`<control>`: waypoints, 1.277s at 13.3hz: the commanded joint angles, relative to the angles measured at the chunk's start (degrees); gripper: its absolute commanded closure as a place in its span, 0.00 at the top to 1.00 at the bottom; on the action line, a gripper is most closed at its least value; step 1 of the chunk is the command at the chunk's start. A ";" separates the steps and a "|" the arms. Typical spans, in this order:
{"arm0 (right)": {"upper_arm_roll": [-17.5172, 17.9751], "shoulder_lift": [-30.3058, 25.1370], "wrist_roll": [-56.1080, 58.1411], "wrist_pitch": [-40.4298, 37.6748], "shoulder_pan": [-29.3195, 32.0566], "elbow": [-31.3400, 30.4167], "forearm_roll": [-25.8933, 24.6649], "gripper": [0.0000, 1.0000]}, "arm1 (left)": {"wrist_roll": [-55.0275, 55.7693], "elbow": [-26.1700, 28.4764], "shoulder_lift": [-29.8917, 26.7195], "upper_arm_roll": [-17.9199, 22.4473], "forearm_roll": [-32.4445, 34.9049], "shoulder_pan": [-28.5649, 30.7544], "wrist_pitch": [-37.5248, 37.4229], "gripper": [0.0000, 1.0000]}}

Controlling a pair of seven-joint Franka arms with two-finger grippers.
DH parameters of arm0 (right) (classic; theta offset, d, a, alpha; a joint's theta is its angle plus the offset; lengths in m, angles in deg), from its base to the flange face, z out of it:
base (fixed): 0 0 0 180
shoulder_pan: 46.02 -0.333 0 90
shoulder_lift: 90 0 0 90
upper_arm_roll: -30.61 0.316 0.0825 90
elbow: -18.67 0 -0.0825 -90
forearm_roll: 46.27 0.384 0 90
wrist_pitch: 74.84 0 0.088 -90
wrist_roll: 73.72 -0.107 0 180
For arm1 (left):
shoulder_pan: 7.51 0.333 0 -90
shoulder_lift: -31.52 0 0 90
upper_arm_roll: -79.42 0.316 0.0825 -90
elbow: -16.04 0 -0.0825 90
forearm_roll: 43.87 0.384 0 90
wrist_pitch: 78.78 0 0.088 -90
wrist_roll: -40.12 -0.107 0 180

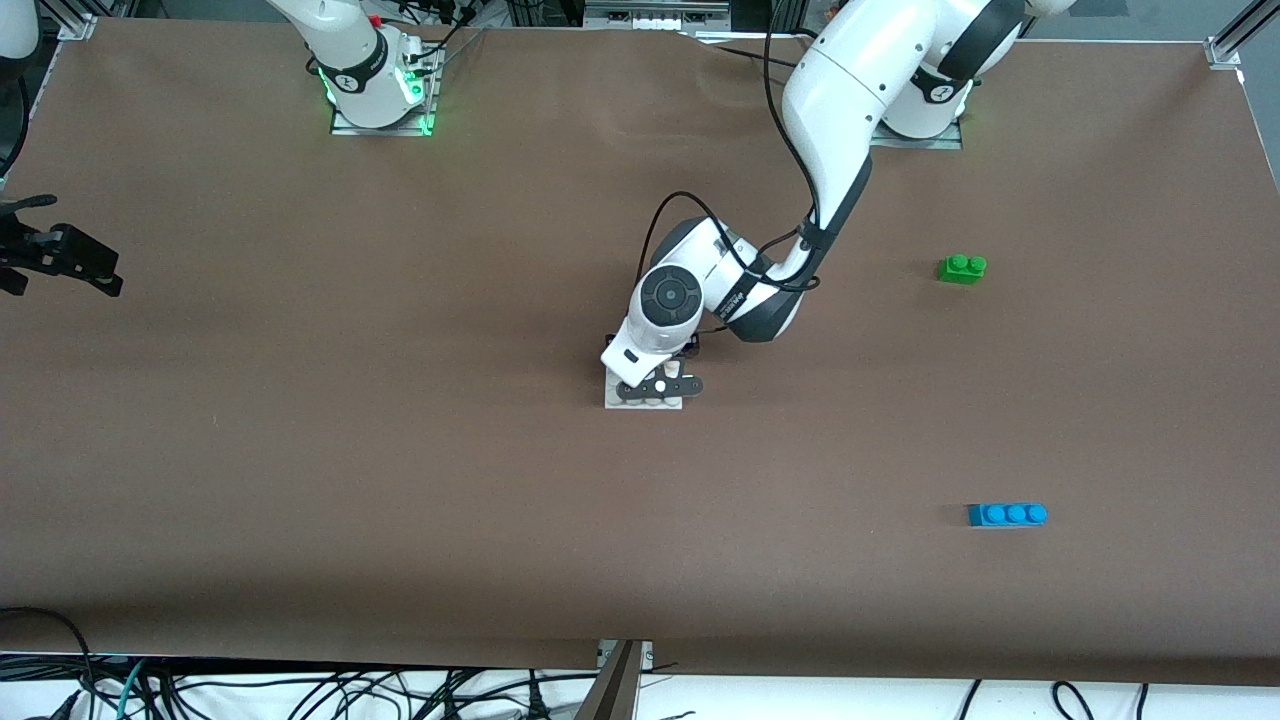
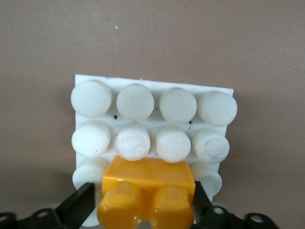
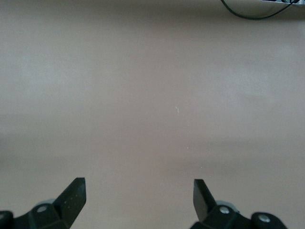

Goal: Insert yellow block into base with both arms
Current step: 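Press the yellow brick onto the base plate studs and release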

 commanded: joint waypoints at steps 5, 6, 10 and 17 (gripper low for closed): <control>0.49 0.18 1.00 -0.55 0.57 0.76 1.00 1.00 | 1.69 -2.04 -2.89 0.12 -0.95 0.03 -5.33 1.00; 0.49 0.35 1.00 -0.55 0.57 0.76 1.00 1.00 | 1.60 -1.95 -4.12 0.12 -1.13 0.21 -5.77 1.00; 0.49 0.53 1.00 -0.55 0.66 0.85 1.00 1.00 | 0.81 -1.77 -8.86 0.56 -0.34 0.91 -11.12 1.00; 0.49 0.62 1.00 -0.55 0.66 0.76 1.00 1.00 | -3.83 -0.72 -20.01 0.56 -0.16 9.17 -26.50 1.00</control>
